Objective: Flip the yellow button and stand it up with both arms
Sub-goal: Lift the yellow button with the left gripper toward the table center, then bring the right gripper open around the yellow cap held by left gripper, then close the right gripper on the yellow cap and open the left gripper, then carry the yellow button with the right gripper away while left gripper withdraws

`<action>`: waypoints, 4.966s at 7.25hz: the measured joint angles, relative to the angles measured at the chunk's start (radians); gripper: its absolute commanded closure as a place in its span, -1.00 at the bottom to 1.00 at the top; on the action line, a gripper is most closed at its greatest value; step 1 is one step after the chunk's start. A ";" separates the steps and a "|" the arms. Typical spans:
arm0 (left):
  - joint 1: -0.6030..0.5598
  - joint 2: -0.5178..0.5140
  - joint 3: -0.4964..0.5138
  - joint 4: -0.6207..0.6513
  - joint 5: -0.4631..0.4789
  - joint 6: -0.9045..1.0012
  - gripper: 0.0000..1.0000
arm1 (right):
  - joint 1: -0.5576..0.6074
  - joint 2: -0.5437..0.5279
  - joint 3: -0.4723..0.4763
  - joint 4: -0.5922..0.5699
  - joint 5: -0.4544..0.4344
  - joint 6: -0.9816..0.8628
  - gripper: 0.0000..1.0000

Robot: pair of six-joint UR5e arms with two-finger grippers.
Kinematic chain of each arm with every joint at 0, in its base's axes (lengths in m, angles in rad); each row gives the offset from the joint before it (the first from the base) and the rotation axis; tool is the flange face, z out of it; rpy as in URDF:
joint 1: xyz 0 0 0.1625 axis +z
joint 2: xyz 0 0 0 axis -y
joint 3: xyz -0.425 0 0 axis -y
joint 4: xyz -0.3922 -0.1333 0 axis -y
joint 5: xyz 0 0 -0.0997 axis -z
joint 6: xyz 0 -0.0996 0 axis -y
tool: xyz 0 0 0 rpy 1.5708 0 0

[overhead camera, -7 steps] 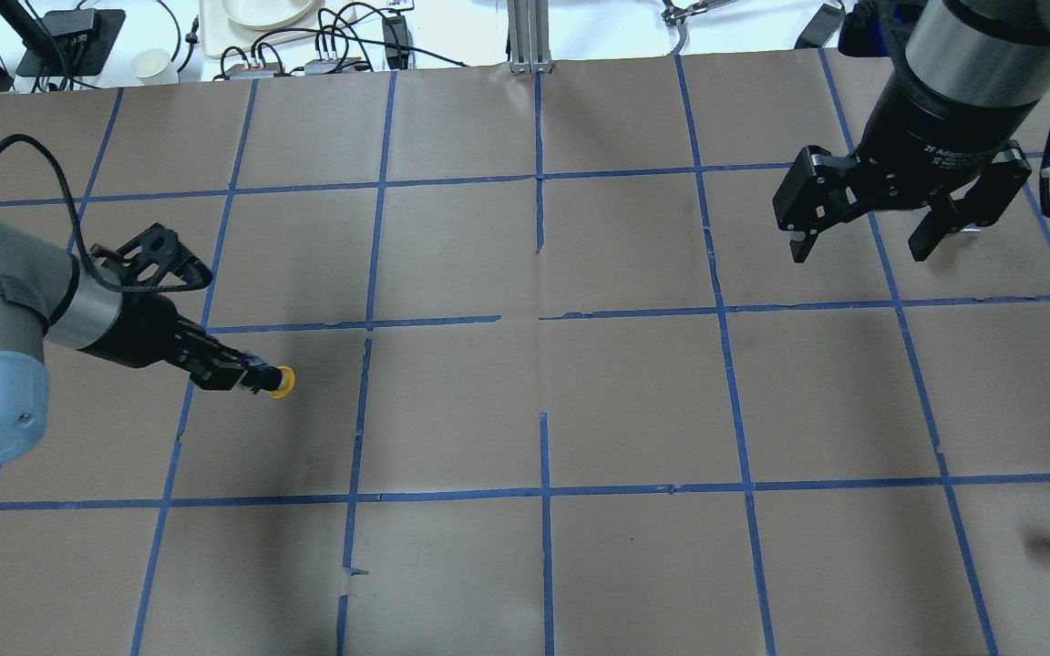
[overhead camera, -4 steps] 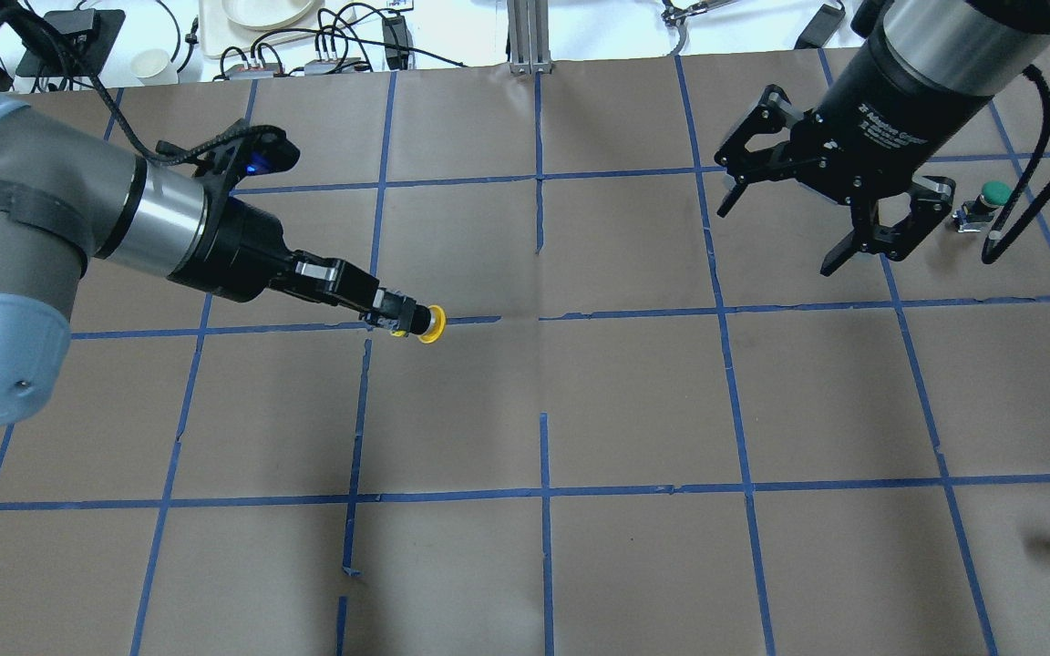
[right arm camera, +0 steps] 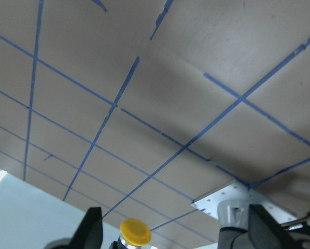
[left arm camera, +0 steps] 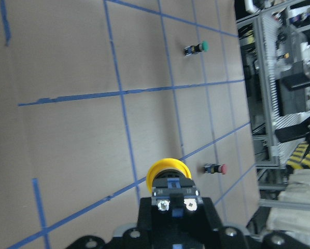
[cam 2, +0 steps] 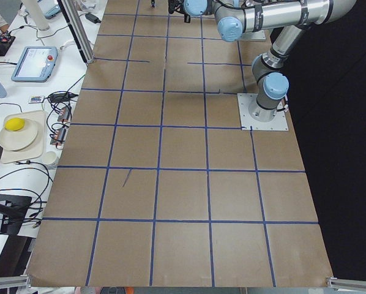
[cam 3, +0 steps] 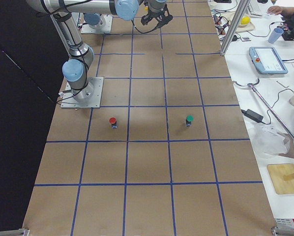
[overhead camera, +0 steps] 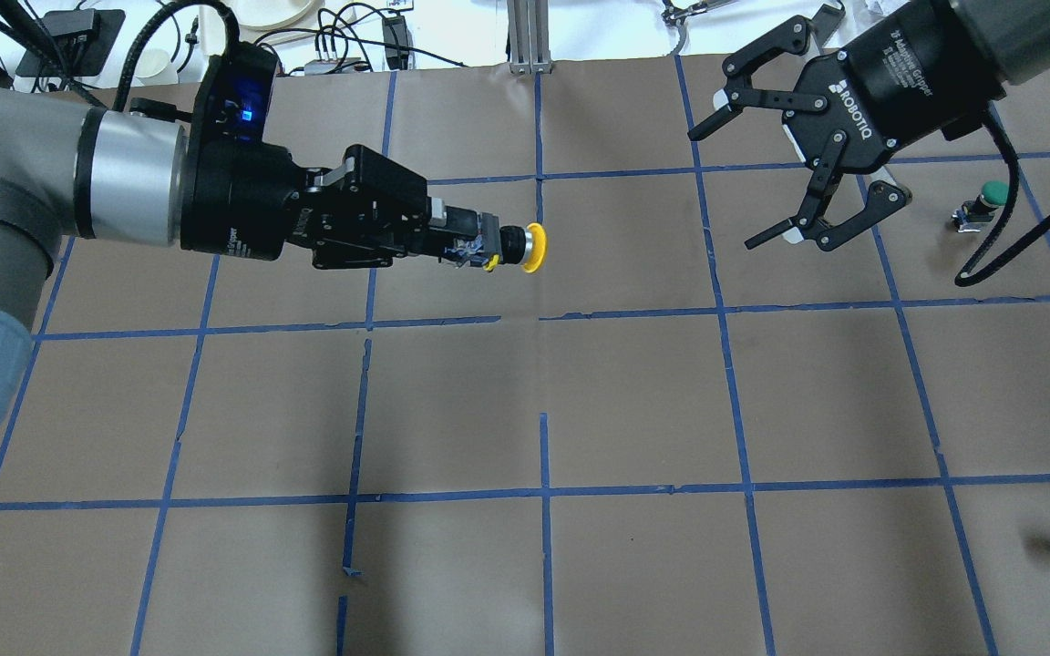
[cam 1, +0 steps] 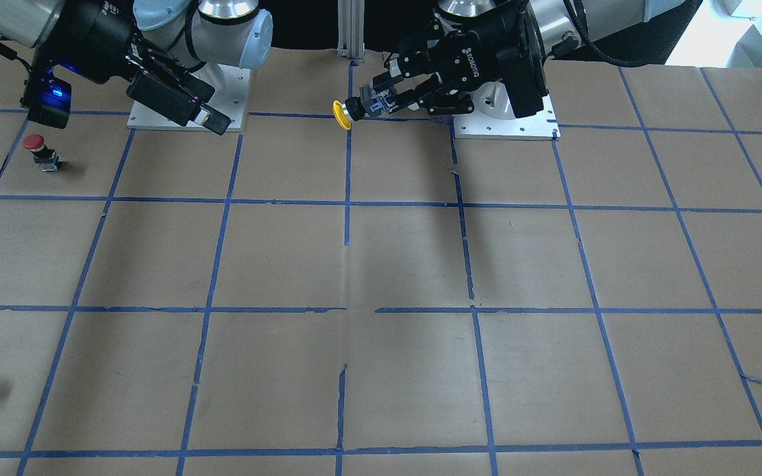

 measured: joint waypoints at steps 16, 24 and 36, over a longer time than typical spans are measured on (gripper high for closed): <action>-0.037 -0.001 -0.012 0.092 -0.280 -0.156 0.64 | 0.081 -0.055 0.011 0.097 0.278 0.059 -0.68; -0.037 0.003 -0.012 0.091 -0.277 -0.155 -1.00 | 0.076 -0.057 0.012 0.109 0.287 0.061 0.39; -0.033 -0.020 0.003 0.078 0.327 -0.152 -1.00 | -0.124 -0.042 0.083 -0.143 -0.407 -0.609 0.56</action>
